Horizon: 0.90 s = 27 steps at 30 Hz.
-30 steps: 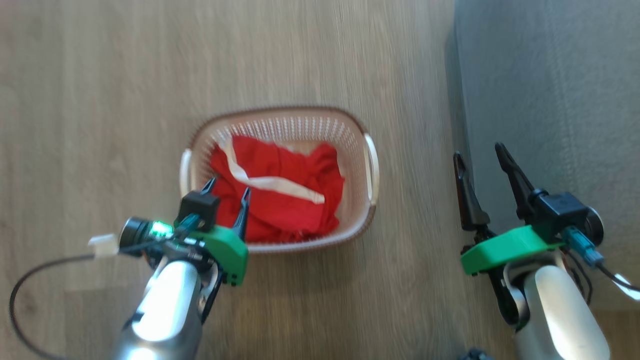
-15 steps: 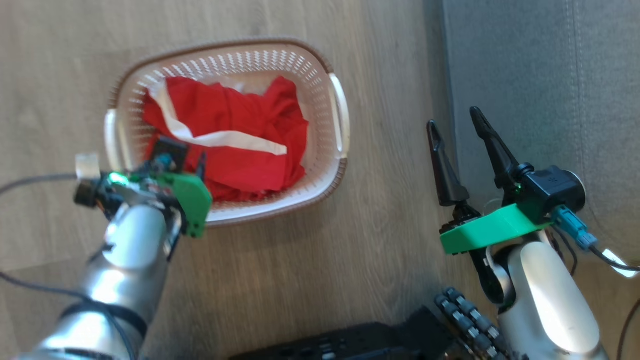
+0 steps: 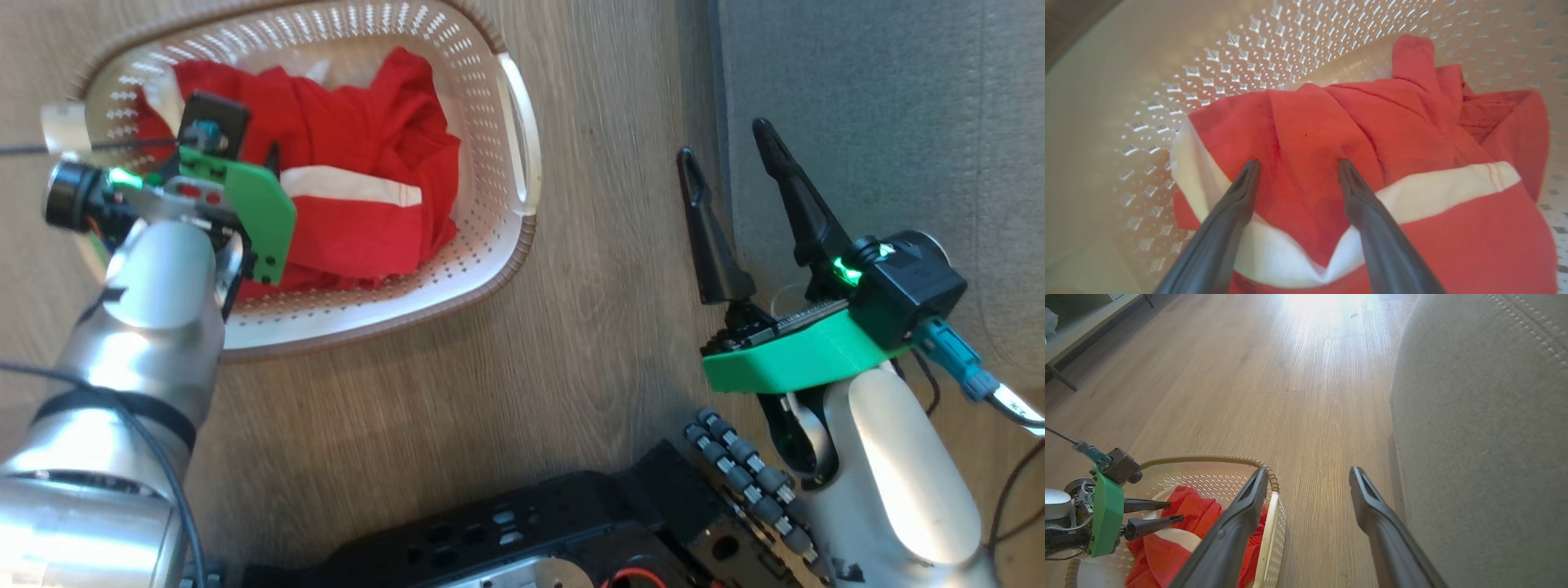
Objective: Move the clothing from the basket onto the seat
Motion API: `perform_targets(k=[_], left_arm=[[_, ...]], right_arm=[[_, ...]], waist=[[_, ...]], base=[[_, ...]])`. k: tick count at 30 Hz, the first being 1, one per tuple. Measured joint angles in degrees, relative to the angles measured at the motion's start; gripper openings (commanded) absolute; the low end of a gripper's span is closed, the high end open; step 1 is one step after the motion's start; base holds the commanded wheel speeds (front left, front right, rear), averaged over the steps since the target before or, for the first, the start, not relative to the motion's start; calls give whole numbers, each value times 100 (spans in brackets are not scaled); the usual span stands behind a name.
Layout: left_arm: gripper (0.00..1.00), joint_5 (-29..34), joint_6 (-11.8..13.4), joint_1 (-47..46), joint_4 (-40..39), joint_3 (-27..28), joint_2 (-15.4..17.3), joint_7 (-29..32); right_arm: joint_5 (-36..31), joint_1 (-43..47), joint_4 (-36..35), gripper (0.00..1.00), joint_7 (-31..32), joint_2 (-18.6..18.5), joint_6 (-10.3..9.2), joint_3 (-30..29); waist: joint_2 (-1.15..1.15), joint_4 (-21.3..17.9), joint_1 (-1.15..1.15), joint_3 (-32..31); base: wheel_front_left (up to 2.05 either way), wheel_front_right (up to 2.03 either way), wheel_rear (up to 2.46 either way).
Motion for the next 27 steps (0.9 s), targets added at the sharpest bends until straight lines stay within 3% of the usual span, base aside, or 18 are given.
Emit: perform_targets(k=[6,15,16,17,18,27], left_arm=[[100,287,-175,-320,21,-354,100,408],[100,325,-59,-360,89,-436,253,942],[64,322,-59,-388,88,-435,254,989],[22,303,-58,-407,87,-434,254,1003],[0,279,-60,-414,87,-435,255,1003],[0,114,-119,-316,90,-438,293,999]], right_arm=[[123,-74,-226,100,0,1,0,136],[226,-104,-528,100,-1,1,0,223],[227,-100,-559,100,-1,1,0,225],[227,-96,-586,100,-1,1,0,221],[227,-96,-602,100,-1,1,0,218],[178,-101,-538,100,-1,1,0,210]], waist=[[0,-158,0,331],[0,-468,0,618],[0,-485,0,650],[0,-493,0,680],[0,-496,0,710],[0,-419,0,622]], base=[[0,0,0],[0,0,0],[0,0,0],[0,0,0],[0,0,0],[0,0,0]])
